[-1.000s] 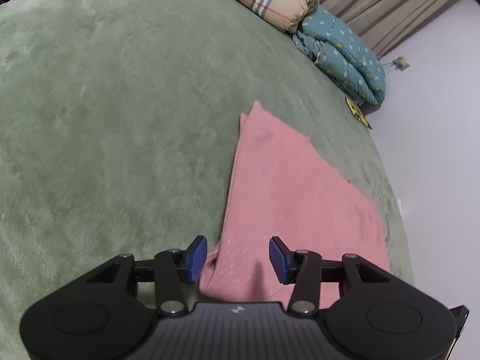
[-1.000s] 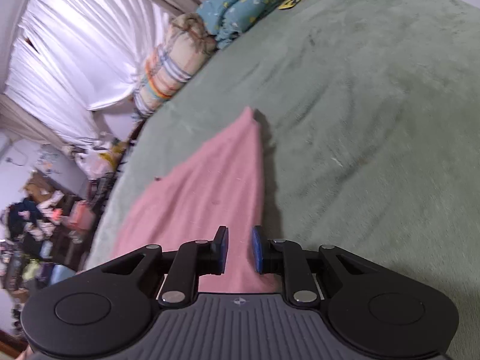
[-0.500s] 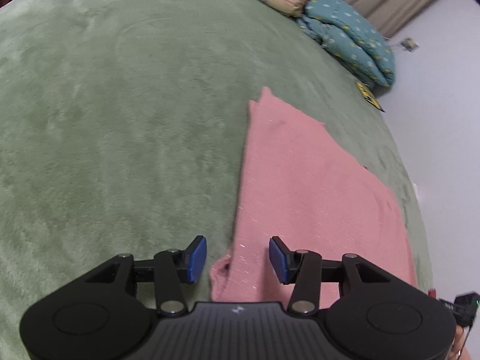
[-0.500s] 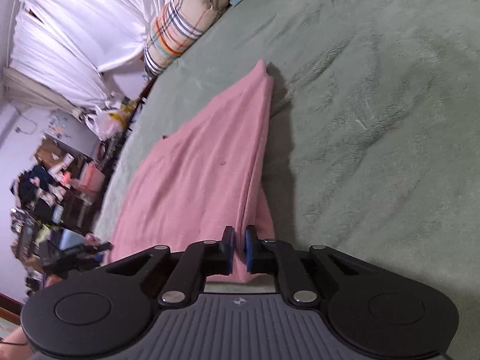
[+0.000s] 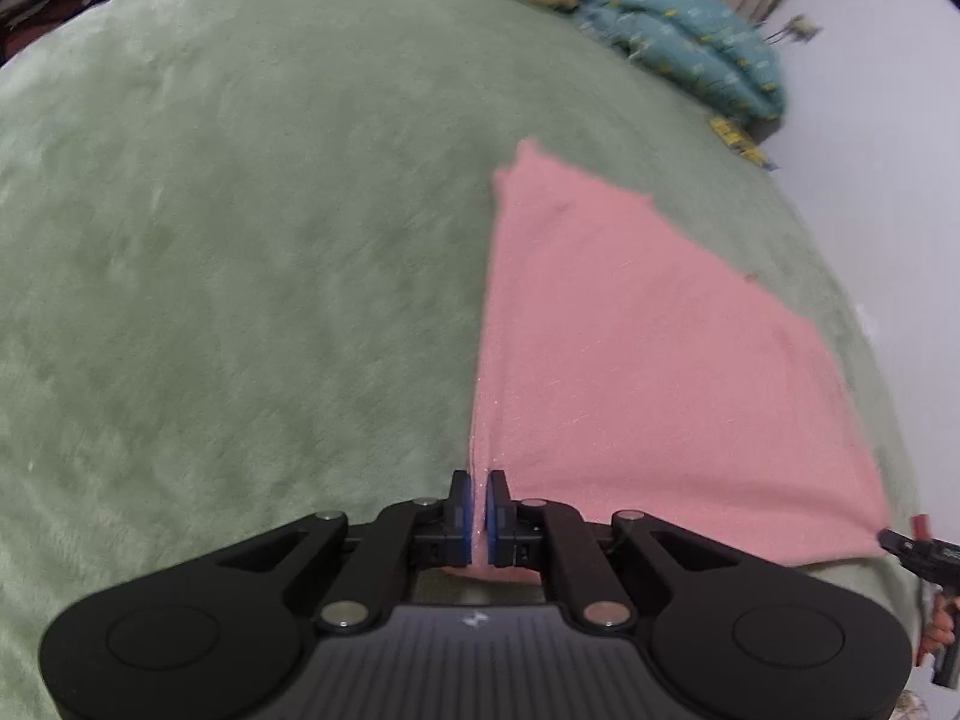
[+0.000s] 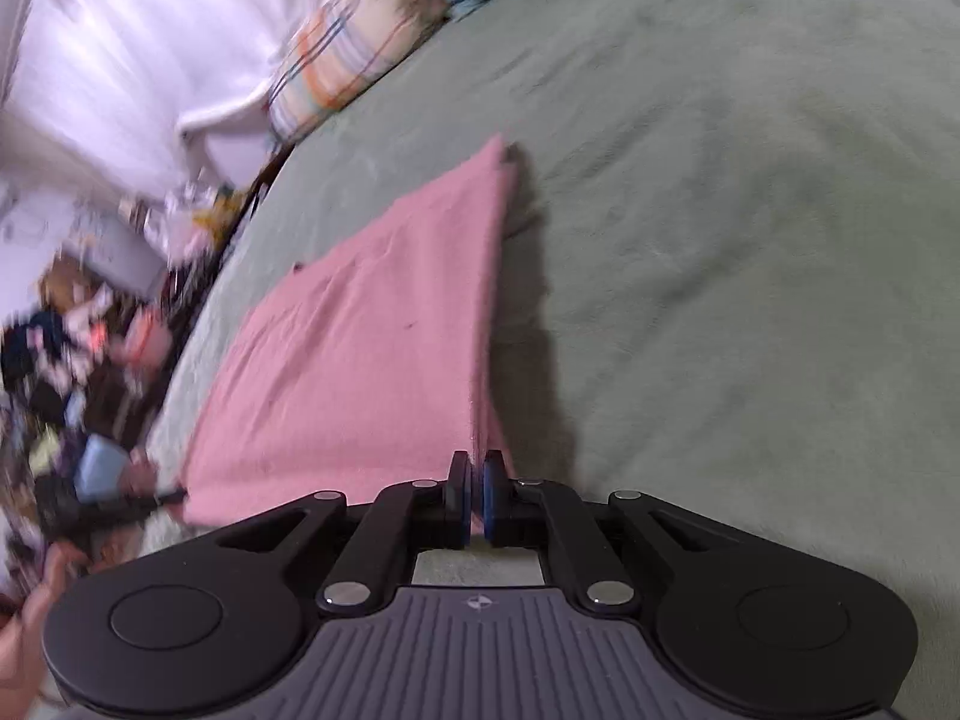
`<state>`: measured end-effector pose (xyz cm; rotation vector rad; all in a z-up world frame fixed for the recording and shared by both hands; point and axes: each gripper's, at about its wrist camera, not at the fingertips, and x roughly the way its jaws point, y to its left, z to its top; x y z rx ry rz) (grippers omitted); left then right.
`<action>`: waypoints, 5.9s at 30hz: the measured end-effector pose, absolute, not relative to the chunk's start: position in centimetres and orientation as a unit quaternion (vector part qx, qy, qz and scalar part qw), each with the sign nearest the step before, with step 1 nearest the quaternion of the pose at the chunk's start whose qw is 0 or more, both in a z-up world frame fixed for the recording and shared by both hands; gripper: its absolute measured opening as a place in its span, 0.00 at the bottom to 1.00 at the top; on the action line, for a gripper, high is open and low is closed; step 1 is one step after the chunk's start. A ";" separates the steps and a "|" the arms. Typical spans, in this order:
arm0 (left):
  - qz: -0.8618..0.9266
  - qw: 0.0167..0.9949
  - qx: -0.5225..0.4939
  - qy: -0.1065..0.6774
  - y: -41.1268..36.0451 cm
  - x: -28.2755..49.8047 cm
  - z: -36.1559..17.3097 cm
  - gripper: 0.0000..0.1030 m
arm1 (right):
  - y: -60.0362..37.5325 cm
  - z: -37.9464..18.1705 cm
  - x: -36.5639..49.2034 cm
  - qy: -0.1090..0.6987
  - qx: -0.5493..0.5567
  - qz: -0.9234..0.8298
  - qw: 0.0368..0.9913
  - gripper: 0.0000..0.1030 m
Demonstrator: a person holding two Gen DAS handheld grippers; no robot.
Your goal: Fold clothes
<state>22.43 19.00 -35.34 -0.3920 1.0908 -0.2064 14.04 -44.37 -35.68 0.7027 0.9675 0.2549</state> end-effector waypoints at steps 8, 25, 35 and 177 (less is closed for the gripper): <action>-0.082 0.831 -0.181 0.520 21.7 19.5 -34.5 0.12 | -45.0 -37.0 10.5 0.428 0.388 0.061 0.814 0.09; -0.098 0.846 -0.310 0.422 6.5 18.8 -34.2 0.52 | -24.9 -33.4 13.5 0.337 0.321 0.026 0.885 0.28; -0.118 0.900 -0.159 0.388 4.5 13.2 -33.9 0.49 | -19.5 -34.1 9.1 0.356 0.109 0.010 0.928 0.21; -0.059 0.599 -0.671 0.432 6.9 15.7 -42.6 0.05 | -22.7 -39.0 7.8 0.308 0.727 -0.045 0.612 0.04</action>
